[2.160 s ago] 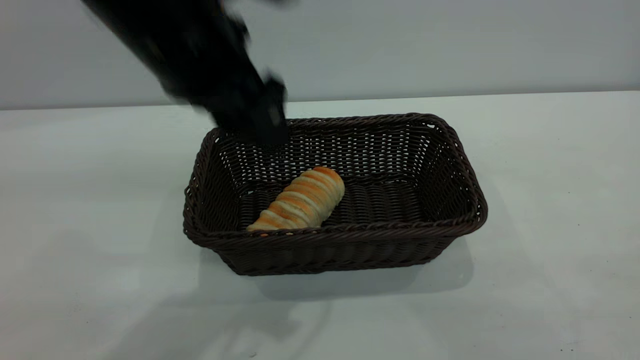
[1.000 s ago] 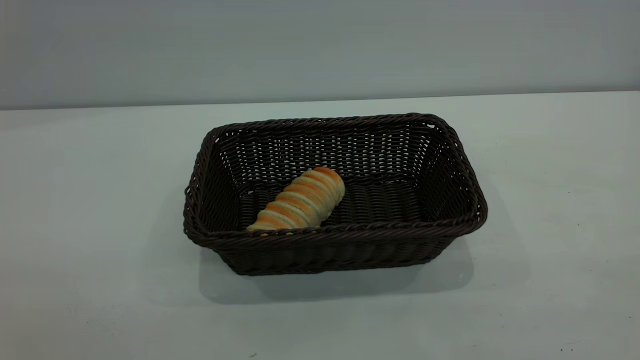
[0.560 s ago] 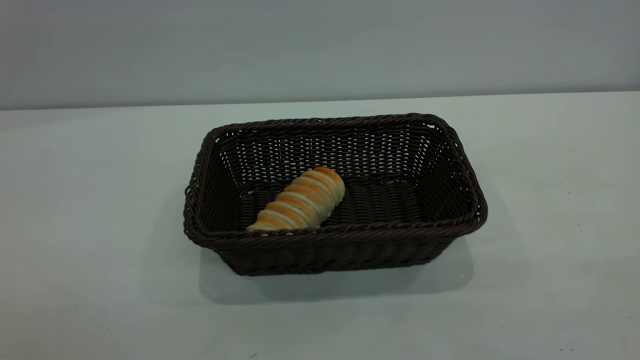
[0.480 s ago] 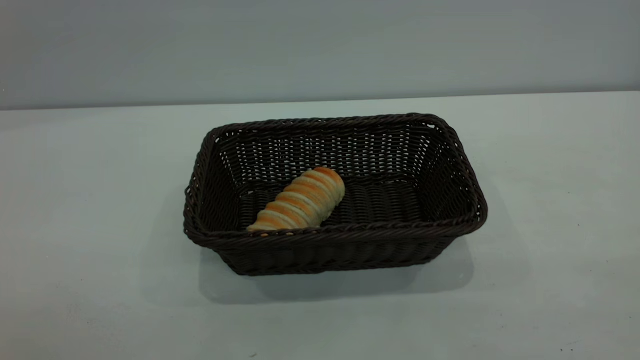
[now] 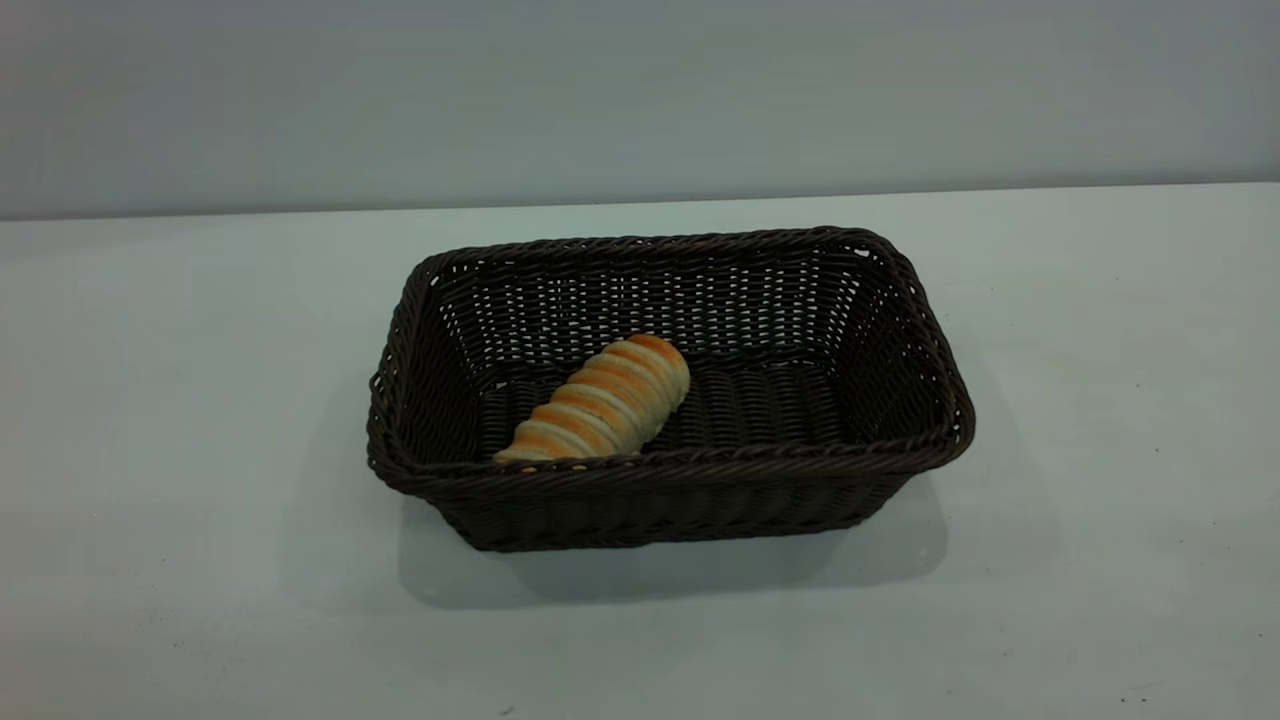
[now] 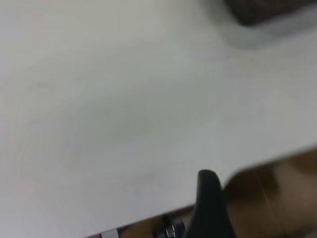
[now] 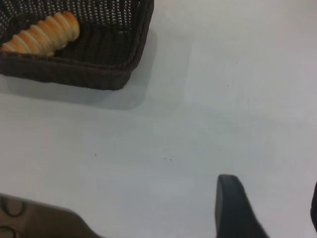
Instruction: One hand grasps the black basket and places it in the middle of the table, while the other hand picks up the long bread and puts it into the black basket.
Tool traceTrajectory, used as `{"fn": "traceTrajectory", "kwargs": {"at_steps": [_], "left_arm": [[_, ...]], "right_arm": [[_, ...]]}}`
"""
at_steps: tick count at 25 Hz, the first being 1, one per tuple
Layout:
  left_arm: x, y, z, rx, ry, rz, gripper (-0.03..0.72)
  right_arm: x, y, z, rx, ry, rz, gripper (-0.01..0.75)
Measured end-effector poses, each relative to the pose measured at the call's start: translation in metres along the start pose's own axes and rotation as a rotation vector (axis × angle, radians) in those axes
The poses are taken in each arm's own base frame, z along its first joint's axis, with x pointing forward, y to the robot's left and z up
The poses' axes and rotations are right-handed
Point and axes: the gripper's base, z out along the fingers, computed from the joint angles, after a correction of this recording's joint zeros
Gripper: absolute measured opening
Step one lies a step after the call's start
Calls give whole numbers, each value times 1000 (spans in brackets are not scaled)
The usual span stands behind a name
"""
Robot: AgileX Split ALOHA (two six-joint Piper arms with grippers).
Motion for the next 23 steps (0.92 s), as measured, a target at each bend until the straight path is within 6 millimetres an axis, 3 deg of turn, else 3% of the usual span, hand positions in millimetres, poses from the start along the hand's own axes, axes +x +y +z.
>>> {"fn": "traceTrajectory", "kwargs": {"at_steps": [6,23], "left_arm": [[15,-3,-12,-109,-123,-97,590],[16,-3,-13,-114,-125,-102,590]], "right_arm": [[0,0,0,0,0,0,390],[0,0,0,0,-1,1,390]]}}
